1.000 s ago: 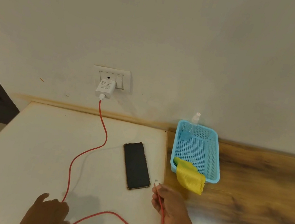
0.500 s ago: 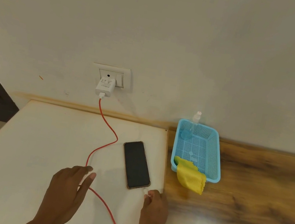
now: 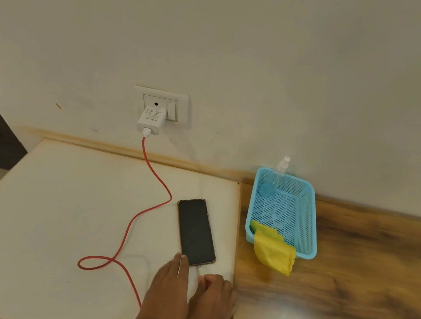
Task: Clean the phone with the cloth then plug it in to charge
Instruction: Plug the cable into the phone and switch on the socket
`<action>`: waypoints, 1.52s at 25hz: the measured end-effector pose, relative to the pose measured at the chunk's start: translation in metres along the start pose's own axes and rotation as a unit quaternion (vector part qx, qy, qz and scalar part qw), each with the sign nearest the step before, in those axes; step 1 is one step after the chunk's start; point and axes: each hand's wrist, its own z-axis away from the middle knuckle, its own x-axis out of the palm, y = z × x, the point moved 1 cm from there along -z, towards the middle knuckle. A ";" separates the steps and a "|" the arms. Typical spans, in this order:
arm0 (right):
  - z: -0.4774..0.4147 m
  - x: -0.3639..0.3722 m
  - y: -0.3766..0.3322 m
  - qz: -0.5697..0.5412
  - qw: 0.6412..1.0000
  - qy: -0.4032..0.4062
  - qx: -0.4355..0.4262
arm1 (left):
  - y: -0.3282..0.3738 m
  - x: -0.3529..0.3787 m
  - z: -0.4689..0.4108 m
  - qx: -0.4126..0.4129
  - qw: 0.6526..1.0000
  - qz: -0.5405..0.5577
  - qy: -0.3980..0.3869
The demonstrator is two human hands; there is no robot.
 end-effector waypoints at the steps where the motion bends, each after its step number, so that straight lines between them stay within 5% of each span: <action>1: 0.001 0.003 0.001 -0.007 1.000 -0.004 0.015 | 0.001 0.002 -0.004 -0.018 0.999 0.032 0.020; 5: 0.002 0.015 0.007 -0.032 0.998 -0.007 0.046 | 0.000 0.003 -0.017 -0.036 0.994 0.064 0.081; 18: 0.001 0.028 0.007 -0.018 0.995 -0.001 0.099 | -0.007 -0.002 -0.037 -0.017 0.996 0.009 0.088; 29: -0.006 0.015 0.005 -0.073 0.997 0.022 0.030 | -0.010 -0.008 -0.044 -0.026 0.992 -0.030 0.123; 38: -0.030 -0.001 0.003 -0.025 0.994 -0.095 0.049 | -0.008 -0.017 -0.059 -0.011 0.987 -0.142 0.069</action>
